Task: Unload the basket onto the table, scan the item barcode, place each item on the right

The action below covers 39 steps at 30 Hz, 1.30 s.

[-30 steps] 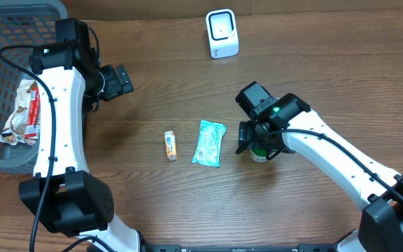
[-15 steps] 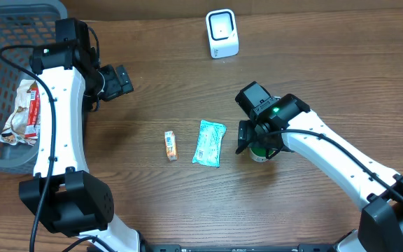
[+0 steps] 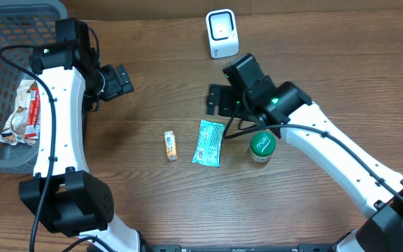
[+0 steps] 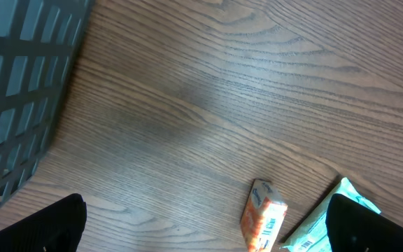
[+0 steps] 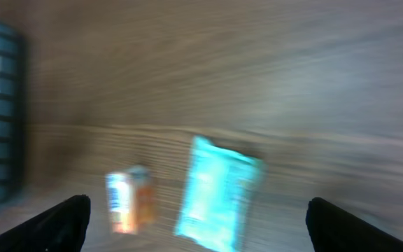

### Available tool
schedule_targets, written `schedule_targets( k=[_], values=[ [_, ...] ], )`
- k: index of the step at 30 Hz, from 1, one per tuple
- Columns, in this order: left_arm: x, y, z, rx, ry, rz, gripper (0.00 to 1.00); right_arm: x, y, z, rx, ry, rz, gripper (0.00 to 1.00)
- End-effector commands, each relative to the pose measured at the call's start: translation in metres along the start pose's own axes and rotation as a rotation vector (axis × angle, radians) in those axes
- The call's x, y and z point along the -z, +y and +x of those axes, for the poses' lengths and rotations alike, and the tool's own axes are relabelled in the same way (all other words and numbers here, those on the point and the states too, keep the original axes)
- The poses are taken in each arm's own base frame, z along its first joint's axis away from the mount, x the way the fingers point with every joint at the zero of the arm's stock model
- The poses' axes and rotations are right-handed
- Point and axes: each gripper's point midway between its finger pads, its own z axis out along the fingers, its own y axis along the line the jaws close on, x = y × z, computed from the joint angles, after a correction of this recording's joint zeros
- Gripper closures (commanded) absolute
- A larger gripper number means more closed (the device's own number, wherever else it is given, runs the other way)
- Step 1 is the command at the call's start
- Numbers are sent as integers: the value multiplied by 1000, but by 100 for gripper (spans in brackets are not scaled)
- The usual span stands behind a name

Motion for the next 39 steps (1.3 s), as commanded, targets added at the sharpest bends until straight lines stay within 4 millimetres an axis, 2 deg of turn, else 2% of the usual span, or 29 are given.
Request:
schedule_targets(
  k=[1,2,4,5,15,20,22,26,29,32,36,39],
  values=[
    [17,0,-5,-16,-52,11,0,-10,23,22,-37,70,-98,27],
    [17,0,-5,-16,-52,11,0,-14,25,24,-30,69,-100,52],
    [17,0,-5,-16,-52,11,0,-25,23,28,-19,62,-77,84],
    [17,0,-5,-16,-52,11,0,-30,22,31,-14,63,-67,95],
    [17,0,-5,-16,-52,11,0,-112,3,82,23,184,33,96],
    [17,0,-5,-16,-52,11,0,-145,-18,112,33,267,108,96],
    [17,0,-5,-16,-52,11,0,-145,-29,122,31,307,151,96],
    [17,0,-5,-16,-52,11,1,-134,-51,129,28,367,227,96],
    [17,0,-5,-16,-52,11,0,-124,-69,124,65,400,284,96],
    [17,0,-5,-16,-52,11,0,-118,-77,114,96,419,293,96],
    [17,0,-5,-16,-52,11,0,-116,-70,100,119,395,268,94],
    [17,0,-5,-16,-52,11,0,-108,-46,86,119,384,205,92]
  ],
)
